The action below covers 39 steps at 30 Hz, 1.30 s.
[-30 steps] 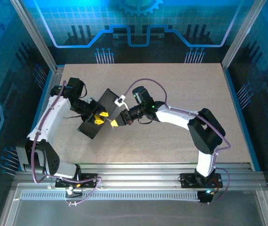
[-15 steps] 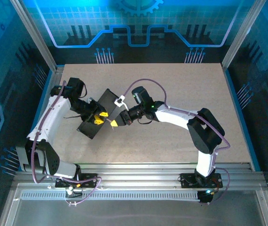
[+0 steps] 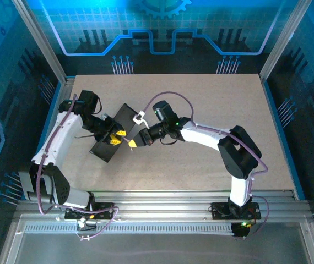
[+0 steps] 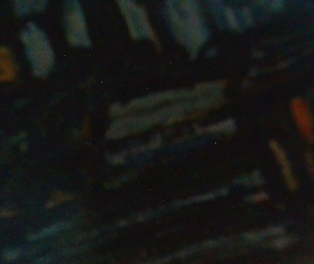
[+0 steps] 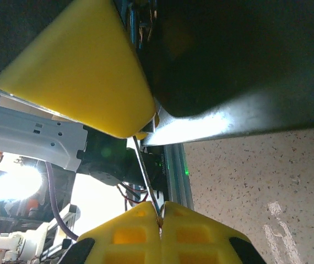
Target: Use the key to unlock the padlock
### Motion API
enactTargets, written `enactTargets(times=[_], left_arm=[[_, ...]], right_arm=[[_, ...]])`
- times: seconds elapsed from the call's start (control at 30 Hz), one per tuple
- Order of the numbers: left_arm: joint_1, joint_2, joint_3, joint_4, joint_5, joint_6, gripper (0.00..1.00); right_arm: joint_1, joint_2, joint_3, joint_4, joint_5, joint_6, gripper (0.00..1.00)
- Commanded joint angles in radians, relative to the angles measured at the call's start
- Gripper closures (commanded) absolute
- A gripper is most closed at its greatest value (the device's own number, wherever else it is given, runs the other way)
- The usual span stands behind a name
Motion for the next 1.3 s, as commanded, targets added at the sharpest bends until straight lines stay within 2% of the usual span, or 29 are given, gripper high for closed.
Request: enactTargets(times=[0.0, 0.4, 0.63, 0.87, 1.07, 1.27], left_arm=[[0.004, -0.048, 0.034, 0.029, 0.067, 0.014, 1.00], [0.003, -0.054, 0.022, 0.031, 0.064, 0.014, 1.00], [0.001, -0.059, 0.012, 0.026, 0.028, 0.014, 1.00], [-0.001, -0.075, -0.008, 0.030, 0.003, 0.016, 1.00], [-0.001, -0.075, -0.011, 0.026, 0.007, 0.031, 1.00], [-0.001, -0.066, -0.008, 0.025, -0.003, 0.019, 1.00]], right_arm=[[0.016, 0.038, 0.027, -0.050, 0.032, 0.038, 1.00], [0.014, 0.054, 0.047, -0.030, 0.060, 0.101, 1.00], [0.006, 0.044, 0.031, 0.058, 0.055, 0.225, 1.00], [0.008, 0.036, 0.051, 0.068, 0.070, 0.313, 1.00], [0.031, 0.033, 0.060, 0.097, 0.068, 0.279, 1.00], [0.055, 0.010, 0.035, 0.150, 0.118, 0.248, 1.00]])
